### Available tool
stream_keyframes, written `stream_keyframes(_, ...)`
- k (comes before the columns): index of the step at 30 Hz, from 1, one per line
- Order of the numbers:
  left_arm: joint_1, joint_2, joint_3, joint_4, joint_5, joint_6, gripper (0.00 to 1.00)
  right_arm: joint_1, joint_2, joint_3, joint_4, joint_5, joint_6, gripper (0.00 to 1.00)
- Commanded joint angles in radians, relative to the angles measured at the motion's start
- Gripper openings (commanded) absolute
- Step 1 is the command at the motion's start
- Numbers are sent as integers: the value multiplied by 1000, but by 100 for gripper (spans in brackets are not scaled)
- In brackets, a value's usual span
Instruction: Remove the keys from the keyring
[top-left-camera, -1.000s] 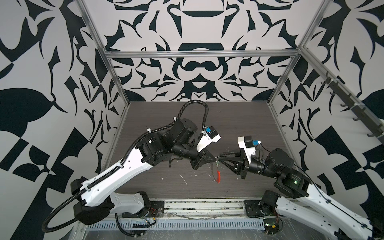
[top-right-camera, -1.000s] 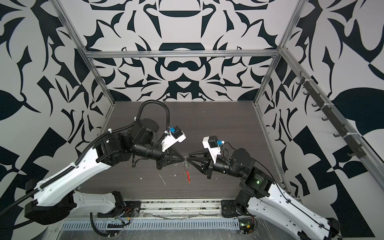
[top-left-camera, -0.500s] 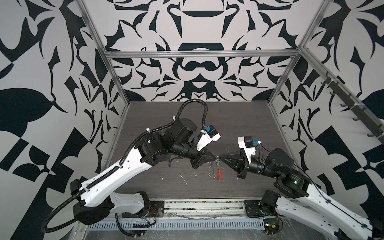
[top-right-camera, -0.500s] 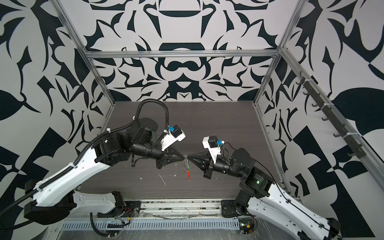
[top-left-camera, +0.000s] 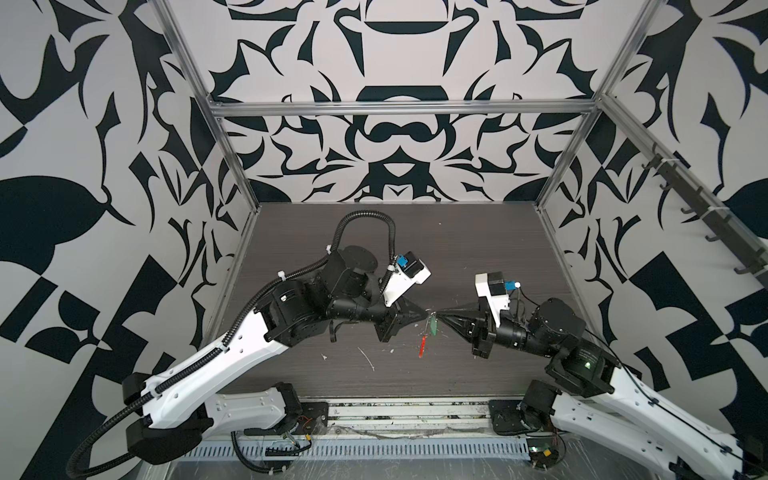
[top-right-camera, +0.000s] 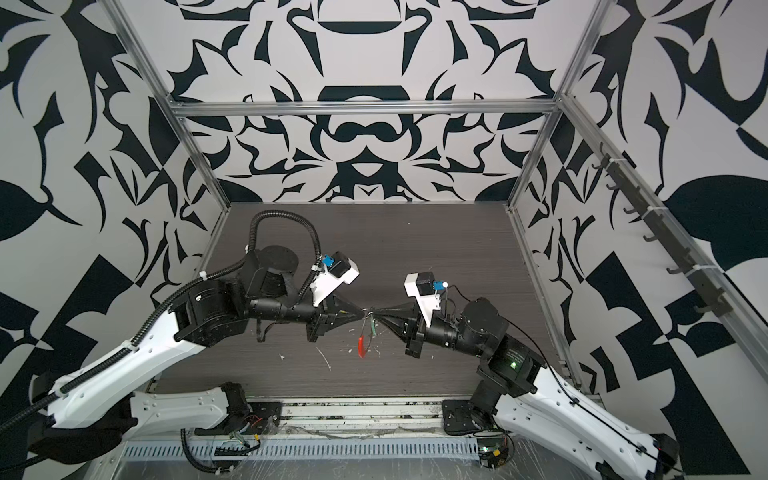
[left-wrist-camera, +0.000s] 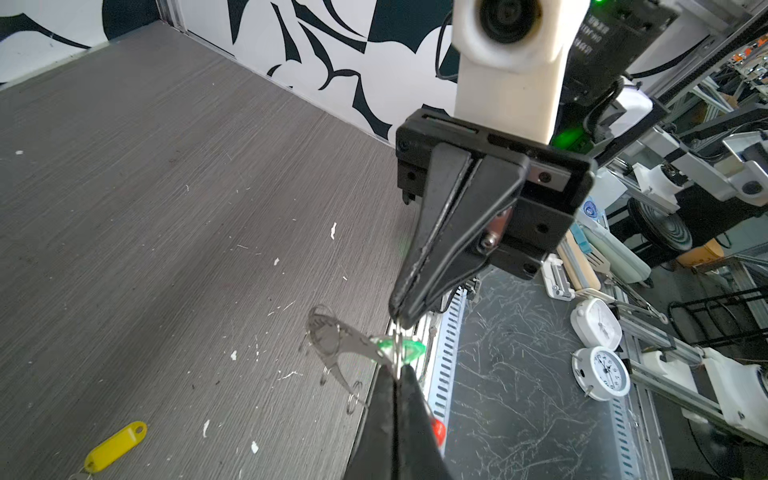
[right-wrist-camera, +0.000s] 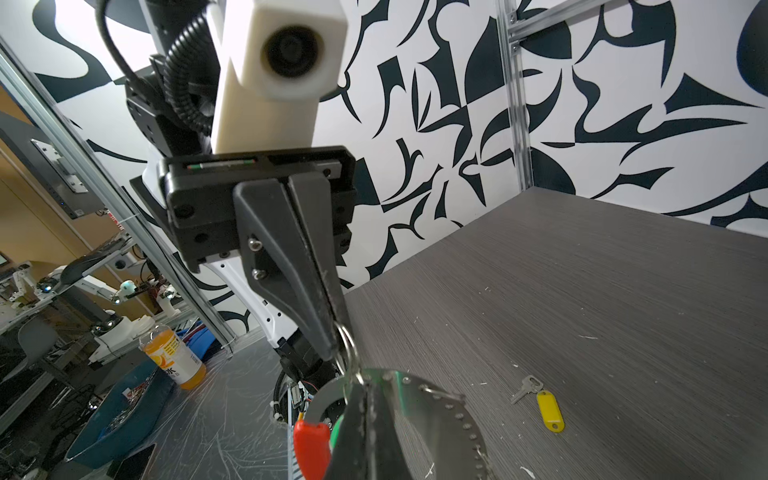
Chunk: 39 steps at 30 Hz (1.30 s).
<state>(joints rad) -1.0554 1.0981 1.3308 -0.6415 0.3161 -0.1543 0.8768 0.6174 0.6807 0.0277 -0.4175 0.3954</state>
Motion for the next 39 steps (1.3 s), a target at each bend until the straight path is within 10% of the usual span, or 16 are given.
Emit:
stream_keyframes(1,-13,-55,-70,218,-22,-10,0,1,22,-7,67,6,34,0)
stream_keyframes(39,-94,-187,-357,723,-233,84,0,2,28,-35,92,65,124,0)
